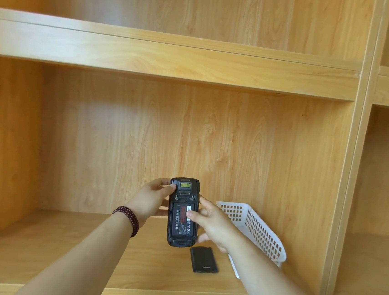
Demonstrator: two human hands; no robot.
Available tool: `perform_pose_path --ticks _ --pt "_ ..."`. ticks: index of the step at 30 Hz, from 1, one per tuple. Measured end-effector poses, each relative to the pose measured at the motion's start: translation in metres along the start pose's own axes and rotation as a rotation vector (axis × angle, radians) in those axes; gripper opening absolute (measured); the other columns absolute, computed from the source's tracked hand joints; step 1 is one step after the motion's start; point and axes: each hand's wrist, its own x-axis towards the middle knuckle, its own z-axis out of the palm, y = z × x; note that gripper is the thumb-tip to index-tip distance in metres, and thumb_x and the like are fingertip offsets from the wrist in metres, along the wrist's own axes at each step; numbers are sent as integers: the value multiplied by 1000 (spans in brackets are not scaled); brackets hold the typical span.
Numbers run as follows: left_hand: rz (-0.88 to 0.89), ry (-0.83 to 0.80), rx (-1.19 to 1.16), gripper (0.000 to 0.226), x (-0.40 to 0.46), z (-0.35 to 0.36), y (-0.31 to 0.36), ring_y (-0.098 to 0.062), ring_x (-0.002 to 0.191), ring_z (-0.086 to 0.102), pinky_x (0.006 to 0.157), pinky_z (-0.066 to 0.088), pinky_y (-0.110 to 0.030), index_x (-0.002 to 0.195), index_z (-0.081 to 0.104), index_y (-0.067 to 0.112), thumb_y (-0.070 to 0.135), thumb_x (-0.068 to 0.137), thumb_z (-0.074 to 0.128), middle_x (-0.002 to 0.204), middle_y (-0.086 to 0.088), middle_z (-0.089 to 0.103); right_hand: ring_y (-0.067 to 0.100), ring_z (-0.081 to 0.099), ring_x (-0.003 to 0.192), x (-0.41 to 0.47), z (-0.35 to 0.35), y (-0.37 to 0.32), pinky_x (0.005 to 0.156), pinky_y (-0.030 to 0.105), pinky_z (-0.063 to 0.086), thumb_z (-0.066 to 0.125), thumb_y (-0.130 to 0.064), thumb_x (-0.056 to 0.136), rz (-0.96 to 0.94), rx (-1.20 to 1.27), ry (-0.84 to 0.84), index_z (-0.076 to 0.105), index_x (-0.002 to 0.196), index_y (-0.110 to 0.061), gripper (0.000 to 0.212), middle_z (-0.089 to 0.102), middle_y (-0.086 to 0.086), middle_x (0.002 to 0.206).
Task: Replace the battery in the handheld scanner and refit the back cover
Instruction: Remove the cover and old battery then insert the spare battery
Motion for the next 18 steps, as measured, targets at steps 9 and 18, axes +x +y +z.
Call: perform_pose_path --ticks 9,18 --pt "32 16 47 19 4 2 -4 -21 82 74 62 60 -32 111 66 11 16 99 53 101 -11 75 18 66 109 -4 -4 5 71 38 62 62 -36 94 94 19 -50 50 134 -38 41 67 2 124" --pt "-6 106 58 20 7 -11 -14 -22 83 70 60 60 -32 114 65 10 16 99 52 100 -10 73 24 61 116 12 -5 2 97 33 50 55 -18 96 252 -944 -94 52 139 -18 44 54 4 141"
